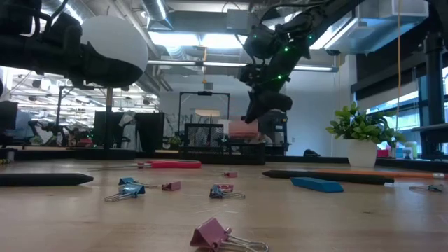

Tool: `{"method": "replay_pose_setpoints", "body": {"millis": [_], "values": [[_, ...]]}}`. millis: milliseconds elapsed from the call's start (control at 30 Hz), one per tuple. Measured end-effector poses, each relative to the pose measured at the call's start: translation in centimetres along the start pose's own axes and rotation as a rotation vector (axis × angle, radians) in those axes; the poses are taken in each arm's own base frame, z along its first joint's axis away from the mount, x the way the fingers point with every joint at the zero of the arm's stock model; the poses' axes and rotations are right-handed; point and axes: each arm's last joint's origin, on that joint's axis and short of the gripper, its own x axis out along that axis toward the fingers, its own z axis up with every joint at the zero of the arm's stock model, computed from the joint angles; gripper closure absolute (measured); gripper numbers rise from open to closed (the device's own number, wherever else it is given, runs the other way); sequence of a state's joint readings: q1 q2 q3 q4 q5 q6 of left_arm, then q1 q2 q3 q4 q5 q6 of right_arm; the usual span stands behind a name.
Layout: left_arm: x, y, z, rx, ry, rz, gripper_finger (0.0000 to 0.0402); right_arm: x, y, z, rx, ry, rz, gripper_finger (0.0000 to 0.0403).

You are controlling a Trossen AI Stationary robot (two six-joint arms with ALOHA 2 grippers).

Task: Pick and place office supplies into organizer
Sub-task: Put the pink sticky notes into the black desk organizer

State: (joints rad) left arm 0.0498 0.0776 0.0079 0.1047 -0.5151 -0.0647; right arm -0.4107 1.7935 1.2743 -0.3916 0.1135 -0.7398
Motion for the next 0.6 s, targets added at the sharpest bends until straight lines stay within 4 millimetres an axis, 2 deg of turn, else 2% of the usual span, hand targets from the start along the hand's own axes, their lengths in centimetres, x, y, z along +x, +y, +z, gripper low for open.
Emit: {"method": "replay_pose_setpoints", "body": {"millis": [133,400,600], "values": [[0.0,0.1,0.0,0.0,-0.002,0.027,0.0316,0.1,0.0,-0.1,0.005,-0.003,-0.001,0.0403],[0.0,0.1,0.0,0.0,-0.003,0.043,0.0316,1.4,1.6,-1.7,0.021,0.019,0.019,0.0403],[0.0,0.1,0.0,0.001,-0.002,0.043,0.0316,1.8,1.9,-2.0,0.034,-0.014,-0.013,0.0403]]}}
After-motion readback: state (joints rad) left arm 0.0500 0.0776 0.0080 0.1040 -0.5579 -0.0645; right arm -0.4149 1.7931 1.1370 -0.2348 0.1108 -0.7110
